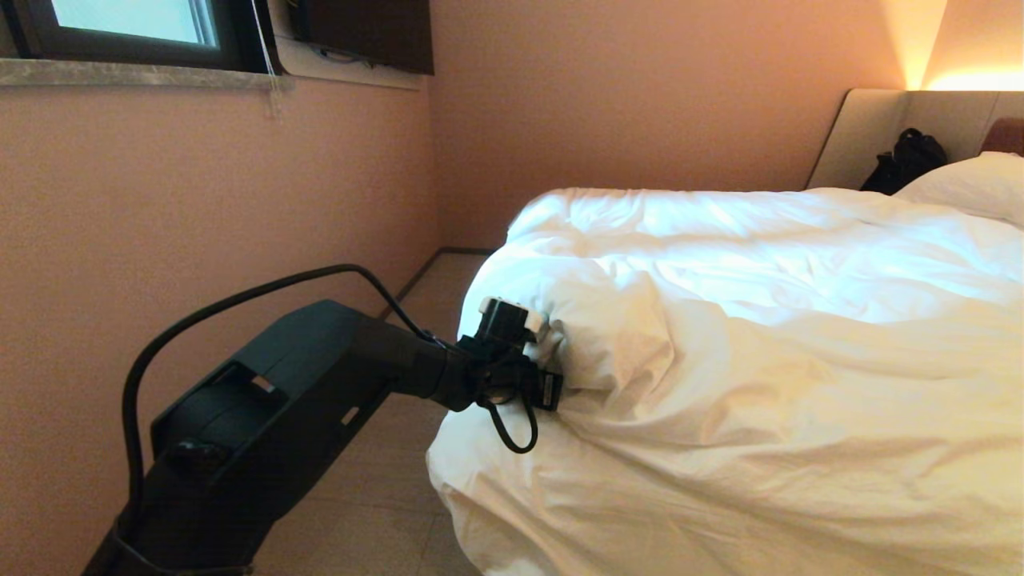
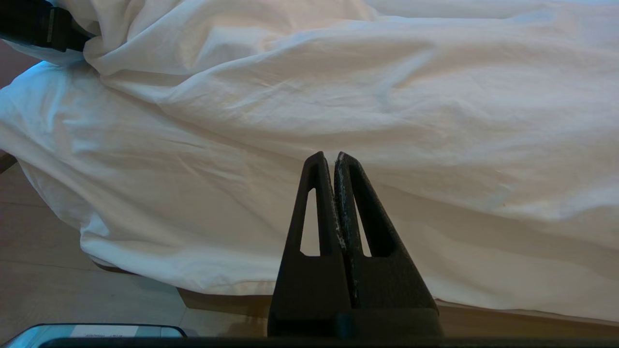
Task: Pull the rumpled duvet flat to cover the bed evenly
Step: Flatten the corners of the folded blanket
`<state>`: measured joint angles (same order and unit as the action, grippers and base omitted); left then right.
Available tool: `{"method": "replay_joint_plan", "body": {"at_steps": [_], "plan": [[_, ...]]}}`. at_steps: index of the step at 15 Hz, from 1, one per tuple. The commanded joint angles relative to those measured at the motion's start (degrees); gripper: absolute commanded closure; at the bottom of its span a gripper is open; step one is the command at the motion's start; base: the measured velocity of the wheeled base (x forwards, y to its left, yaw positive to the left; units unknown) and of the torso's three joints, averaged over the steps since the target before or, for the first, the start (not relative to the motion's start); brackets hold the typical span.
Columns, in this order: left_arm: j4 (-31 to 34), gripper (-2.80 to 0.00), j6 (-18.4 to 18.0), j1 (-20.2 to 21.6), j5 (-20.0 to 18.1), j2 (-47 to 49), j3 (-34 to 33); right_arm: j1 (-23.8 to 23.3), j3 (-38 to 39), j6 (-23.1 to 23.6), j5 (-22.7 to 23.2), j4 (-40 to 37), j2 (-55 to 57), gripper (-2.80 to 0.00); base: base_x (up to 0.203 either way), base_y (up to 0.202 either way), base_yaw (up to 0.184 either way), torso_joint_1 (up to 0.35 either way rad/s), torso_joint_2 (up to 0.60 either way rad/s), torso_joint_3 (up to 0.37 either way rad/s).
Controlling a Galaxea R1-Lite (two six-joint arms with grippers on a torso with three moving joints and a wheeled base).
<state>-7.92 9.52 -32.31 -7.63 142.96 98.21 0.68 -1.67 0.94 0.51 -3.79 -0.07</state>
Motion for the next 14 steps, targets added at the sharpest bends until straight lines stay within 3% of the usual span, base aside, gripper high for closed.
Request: {"method": "replay_joint_plan", "body": {"at_steps": [1,10,14], "plan": [[-0.08,0.00,-0.26,0.25,-0.02,1.23,1.30,0.02,0.00,0.04,0.10,0.01,0.07,0.00,0.000,0.000,0.000,0.000,0.00,0.000],[-0.39,0.00,-0.85,0.49,0.07,5.88,5.18,0.02,0.00,0.02,0.02,0.01,0.07,0.00,0.000,0.000,0.000,0.000,0.00,0.000],[-1.05,0.00,-4.68,0.40,0.42,7.15,5.50,0.02,0.00,0.02,0.02,0.01,0.07,0.00,0.000,0.000,0.000,0.000,0.00,0.000]]}}
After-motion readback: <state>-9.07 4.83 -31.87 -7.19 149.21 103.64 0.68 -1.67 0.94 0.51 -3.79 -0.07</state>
